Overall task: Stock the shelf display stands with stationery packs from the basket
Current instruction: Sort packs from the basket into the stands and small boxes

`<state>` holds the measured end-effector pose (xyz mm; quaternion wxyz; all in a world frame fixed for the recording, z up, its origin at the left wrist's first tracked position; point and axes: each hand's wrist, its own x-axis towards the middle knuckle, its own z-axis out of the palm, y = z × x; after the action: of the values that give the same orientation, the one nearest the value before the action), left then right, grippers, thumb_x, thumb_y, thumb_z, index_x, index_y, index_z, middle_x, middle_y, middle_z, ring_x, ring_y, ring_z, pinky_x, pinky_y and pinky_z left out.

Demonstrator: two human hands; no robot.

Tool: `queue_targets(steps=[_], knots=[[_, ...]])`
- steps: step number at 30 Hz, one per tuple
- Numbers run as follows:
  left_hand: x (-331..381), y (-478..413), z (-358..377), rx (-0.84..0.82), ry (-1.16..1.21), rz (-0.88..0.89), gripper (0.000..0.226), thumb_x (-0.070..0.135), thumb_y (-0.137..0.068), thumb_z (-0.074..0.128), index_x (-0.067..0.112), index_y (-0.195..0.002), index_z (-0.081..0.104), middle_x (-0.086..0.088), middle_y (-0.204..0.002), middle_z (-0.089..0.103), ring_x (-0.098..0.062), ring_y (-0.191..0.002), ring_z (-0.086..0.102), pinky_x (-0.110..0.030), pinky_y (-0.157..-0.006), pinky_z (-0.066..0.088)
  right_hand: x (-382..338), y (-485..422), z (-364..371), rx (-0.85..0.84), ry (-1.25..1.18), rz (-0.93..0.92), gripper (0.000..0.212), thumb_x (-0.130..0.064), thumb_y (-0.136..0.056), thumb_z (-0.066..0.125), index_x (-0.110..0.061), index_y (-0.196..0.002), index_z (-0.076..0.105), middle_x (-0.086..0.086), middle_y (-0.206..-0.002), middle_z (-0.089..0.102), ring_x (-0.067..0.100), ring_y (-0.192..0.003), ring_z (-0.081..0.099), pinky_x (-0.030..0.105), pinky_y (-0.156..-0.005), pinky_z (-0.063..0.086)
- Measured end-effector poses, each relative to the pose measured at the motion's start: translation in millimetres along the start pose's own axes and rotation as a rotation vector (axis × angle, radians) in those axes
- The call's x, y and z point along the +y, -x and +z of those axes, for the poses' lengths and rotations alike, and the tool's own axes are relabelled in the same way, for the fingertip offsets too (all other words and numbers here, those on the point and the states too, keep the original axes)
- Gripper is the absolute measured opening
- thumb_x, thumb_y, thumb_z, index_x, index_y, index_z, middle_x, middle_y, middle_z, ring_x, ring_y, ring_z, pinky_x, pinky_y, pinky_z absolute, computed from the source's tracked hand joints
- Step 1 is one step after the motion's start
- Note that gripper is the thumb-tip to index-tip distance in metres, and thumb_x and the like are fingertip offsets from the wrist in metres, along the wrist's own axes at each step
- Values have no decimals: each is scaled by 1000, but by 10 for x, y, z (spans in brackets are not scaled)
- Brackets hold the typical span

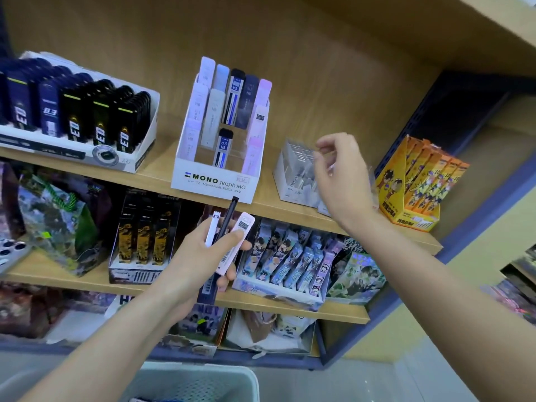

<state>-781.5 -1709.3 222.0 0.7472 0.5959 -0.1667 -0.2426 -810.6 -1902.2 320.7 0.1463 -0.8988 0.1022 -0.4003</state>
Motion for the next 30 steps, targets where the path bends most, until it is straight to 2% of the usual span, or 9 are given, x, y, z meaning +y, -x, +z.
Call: queue_targets(steps=[3,6,10,15,19,23,25,27,30], knots=[[14,29,-9,-21,-2,8,12,24,-95,56,18,-106,57,2,-75,69,-17,-42,43,-25,-39,34,-324,294,-11,-299,-99,7,7,-25,-97,48,-25,-100,54,-18,-92,54,-9,-75,49,5,-66,38],[38,62,-32,-26,-18,26,13,24,-94,56,19,-106,59,-3,-80,69,-17,-42,44,-25,-38,34,-501,496,56,-602,-201,118,18,-33,-95,53,-21,-105,60,-12,-95,61,-4,-70,57,9,-63,44],[73,104,-92,-36,-25,22,17,28,-94,55,13,-101,58,-8,-77,66,-16,-37,44,-24,-37,35,-608,538,74,-695,-387,252,4,-17,-90,63,-17,-94,63,-1,-79,65,-1,-56,61,12,-58,50],[108,133,-223,-60,-79,47,22,35,-94,54,14,-98,56,-5,-53,54,-21,-42,45,-24,-39,36,-683,506,55,-836,-555,409,8,-7,-88,64,-9,-95,64,3,-76,64,6,-62,65,12,-62,53],[156,171,-278,-85,-13,36,32,39,-94,49,10,-106,57,-9,-62,60,-18,-40,44,-23,-38,37,-734,464,66,-746,-636,415,10,0,-89,59,-9,-89,60,5,-80,60,5,-60,65,13,-63,54],[212,208,-356,-121,55,-5,29,31,-95,49,4,-100,56,2,-46,54,-11,-36,35,-19,-38,32,-735,386,19,-585,-729,336,15,7,-88,56,-8,-88,59,11,-92,58,14,-75,67,16,-70,55],[220,198,-407,-100,59,30,20,25,-93,54,6,-98,55,3,-47,48,-11,-39,34,-20,-40,31,-739,402,12,-588,-705,277,19,9,-87,57,-10,-91,59,13,-99,60,19,-82,67,19,-75,55],[200,170,-453,-39,1,80,14,19,-92,59,7,-99,57,2,-48,42,-11,-41,33,-21,-41,30,-759,438,18,-622,-652,232,27,9,-85,60,-14,-99,59,10,-105,64,15,-84,68,22,-80,55],[160,150,-483,17,-67,139,8,15,-92,60,9,-96,57,8,-46,39,-11,-42,31,-22,-41,29,-803,498,58,-648,-636,272,32,1,-84,65,-19,-109,57,6,-105,67,11,-86,69,22,-80,55]])
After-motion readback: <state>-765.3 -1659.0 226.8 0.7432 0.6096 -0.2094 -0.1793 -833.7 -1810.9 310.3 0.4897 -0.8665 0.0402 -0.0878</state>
